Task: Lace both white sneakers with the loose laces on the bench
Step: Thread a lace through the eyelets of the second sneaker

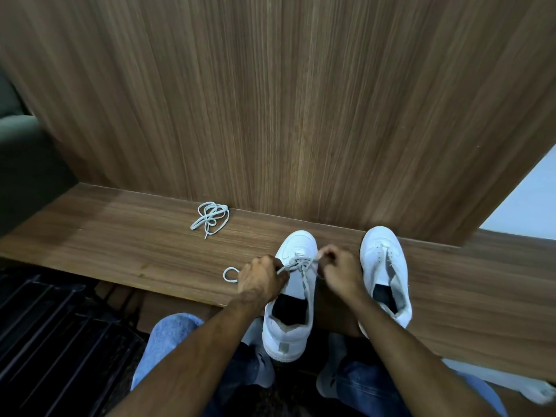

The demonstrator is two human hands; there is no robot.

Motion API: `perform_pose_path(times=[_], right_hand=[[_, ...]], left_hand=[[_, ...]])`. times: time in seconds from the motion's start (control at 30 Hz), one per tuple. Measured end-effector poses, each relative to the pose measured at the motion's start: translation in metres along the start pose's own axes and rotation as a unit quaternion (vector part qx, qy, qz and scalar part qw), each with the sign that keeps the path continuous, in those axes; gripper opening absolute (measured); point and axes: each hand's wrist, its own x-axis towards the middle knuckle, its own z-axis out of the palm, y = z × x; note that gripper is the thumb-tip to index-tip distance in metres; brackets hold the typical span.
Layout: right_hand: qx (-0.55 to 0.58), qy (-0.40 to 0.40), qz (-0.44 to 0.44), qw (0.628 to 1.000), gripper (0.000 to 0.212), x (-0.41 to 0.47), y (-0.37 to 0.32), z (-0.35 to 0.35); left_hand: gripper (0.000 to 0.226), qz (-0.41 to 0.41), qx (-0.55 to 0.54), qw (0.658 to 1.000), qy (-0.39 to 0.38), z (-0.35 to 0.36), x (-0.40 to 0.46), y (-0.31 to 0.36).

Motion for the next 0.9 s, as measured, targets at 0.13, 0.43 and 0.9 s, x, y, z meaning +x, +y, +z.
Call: perform_pose_path(times=[0.13, 0.43, 0.9], right_hand=[[0.300, 0.229, 0.000, 0.926, 0.023, 0.019, -0.018, -0.048], [-0.173, 0.077, -0.088, 0.978, 0.036, -0.001, 0.026, -0.021], [0.116, 0.163, 0.037, 0.979, 0.014, 0.013, 0.000, -0.039]], left_hand=[[0.028, 0.000, 0.003, 1.000, -0.003, 0.001, -0.001, 0.000], [0.030, -0.002, 0.013, 1.000, 0.002, 0.004, 0.000, 0.001], [0.030, -0.007, 0.002, 1.000, 0.012, 0.005, -0.001, -0.003]])
